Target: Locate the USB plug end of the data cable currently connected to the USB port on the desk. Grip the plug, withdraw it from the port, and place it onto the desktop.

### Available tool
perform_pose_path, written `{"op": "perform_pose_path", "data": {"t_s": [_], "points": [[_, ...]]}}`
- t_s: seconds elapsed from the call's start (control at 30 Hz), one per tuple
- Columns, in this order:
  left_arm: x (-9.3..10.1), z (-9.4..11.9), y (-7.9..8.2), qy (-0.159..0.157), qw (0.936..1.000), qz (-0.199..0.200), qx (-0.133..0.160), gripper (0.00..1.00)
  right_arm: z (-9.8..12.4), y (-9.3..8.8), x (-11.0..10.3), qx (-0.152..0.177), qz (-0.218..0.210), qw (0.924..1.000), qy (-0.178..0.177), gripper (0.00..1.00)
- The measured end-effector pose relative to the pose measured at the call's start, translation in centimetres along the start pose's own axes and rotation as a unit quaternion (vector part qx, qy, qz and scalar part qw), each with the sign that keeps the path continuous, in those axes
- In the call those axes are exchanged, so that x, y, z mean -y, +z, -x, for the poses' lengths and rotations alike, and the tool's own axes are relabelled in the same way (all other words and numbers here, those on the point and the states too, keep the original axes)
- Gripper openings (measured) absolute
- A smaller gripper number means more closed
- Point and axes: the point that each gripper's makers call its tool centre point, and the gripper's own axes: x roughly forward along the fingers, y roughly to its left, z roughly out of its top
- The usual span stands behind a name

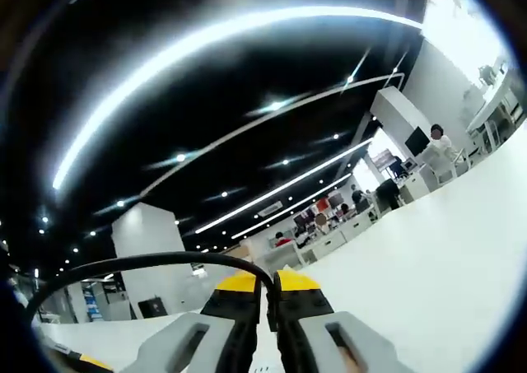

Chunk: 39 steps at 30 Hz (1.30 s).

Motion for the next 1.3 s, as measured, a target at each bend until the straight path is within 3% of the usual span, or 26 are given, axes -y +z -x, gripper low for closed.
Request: {"op": "perform_pose_path", "data": {"t_s": [0.27,0.53,0.7,0.87,1.03,1.2,1.3], "points": [[0.0,0.0,0.0,0.0,1.0,0.0,0.0,0.46,0.2,0.6,-0.3,0.02,-0.037,0.9991,0.009,0.09],[0.0,0.0,0.0,0.0,1.0,0.002,0.001,0.46,0.6,1.6,-0.5,0.065,-0.107,0.992,0.021,0.09],[-0.1,0.0,0.2,0.002,0.9999,0.007,0.008,0.46,0.7,1.8,-0.6,0.073,-0.115,0.9904,0.022,0.09],[-0.2,0.1,0.3,0.005,0.9998,0.014,0.012,0.46,0.1,0.6,-2.0,0.036,-0.046,0.9974,0.042,0.09],[-0.1,0.1,0.3,0.003,0.9999,0.011,0.009,0.46,-0.5,-0.5,-3.3,-0.003,0.026,0.9979,0.058,0.09],[-0.3,0.2,0.5,0.004,0.9996,0.023,0.015,0.46,-1.1,-1.7,-4.9,-0.051,0.122,0.9881,0.078,0.08],[-0.4,0.2,0.6,0.005,0.9994,0.028,0.02,0.46,-1.4,-2.2,-5.7,-0.074,0.175,0.9778,0.089,0.08]]}}
